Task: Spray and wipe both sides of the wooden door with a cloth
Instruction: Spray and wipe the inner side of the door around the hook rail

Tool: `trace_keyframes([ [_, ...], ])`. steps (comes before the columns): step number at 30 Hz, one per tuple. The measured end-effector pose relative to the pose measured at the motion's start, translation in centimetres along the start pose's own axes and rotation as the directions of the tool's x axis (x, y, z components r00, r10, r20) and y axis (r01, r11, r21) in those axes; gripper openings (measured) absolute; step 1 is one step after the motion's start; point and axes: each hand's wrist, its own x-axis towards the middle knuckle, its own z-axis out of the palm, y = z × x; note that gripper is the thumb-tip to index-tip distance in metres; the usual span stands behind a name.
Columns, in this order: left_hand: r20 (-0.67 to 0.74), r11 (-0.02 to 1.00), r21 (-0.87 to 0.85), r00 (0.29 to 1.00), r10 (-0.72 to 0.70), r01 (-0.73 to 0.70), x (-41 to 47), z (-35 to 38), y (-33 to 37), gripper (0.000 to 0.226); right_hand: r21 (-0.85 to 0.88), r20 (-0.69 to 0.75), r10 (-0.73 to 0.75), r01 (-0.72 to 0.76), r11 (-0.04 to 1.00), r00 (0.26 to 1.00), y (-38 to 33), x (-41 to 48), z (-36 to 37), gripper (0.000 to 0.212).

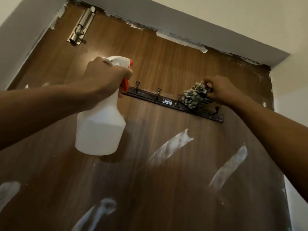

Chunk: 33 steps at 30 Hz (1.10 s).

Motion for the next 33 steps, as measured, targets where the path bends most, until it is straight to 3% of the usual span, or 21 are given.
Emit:
trace_keyframes([
  [3,0.022,1.0,-0.011,1.0,-0.016,0.016,-0.4,0.7,0.1,0.047,0.083,-0.061,0.103,-0.098,0.992,0.993,0.4,-0.3,0.5,0.021],
  [6,0.038,1.0,-0.003,0.999,-0.005,0.005,-0.6,1.4,0.3,0.044,0.219,-0.135,0.291,-0.258,0.941,0.947,0.4,0.3,0.7,0.015],
  [11,0.041,1.0,-0.017,0.999,-0.014,0.015,-0.9,2.0,0.7,0.046,0.447,-0.226,0.587,-0.453,0.771,0.777,0.2,1.6,1.3,0.021],
  [14,0.049,1.0,-0.007,0.999,-0.002,0.002,-1.1,2.4,0.5,0.045,0.489,-0.246,0.668,-0.505,0.711,0.702,2.2,1.4,1.5,0.021],
  [16,0.041,1.0,-0.004,0.999,-0.001,0.001,-1.0,2.7,0.4,0.04,0.383,-0.327,0.558,-0.433,0.816,0.763,3.3,0.2,1.8,0.022],
  [19,0.054,1.0,-0.02,0.998,-0.019,0.02,-1.1,3.3,0.1,0.047,0.17,-0.396,0.119,-0.055,0.984,0.911,4.5,-2.4,2.5,0.022],
  [21,0.062,0.999,-0.016,0.998,-0.029,0.03,-1.3,4.1,-0.1,0.053,0.034,-0.37,-0.127,0.15,0.988,0.92,6.3,-4.2,2.8,0.021],
  [24,0.042,0.999,-0.026,0.999,-0.021,0.022,-1.7,5.4,0.0,0.041,-0.092,-0.236,-0.198,0.181,0.979,0.951,10.6,-7.1,2.7,0.024],
  [27,0.073,0.998,-0.043,0.996,-0.042,0.045,-2.3,6.7,0.1,0.053,-0.189,-0.195,-0.04,0.002,0.982,0.98,14.8,-10.4,2.8,0.027],
  [30,0.084,0.997,-0.07,0.996,-0.037,0.043,-3.0,7.8,0.3,0.049,-0.269,-0.333,0.2,-0.296,0.917,0.922,15.0,-13.3,3.8,0.034],
  [33,0.102,0.994,-0.101,0.994,-0.027,0.038,-3.7,8.7,0.5,0.023,0.1,-0.328,0.572,-0.574,0.812,0.752,11.9,-14.1,5.6,0.041],
])
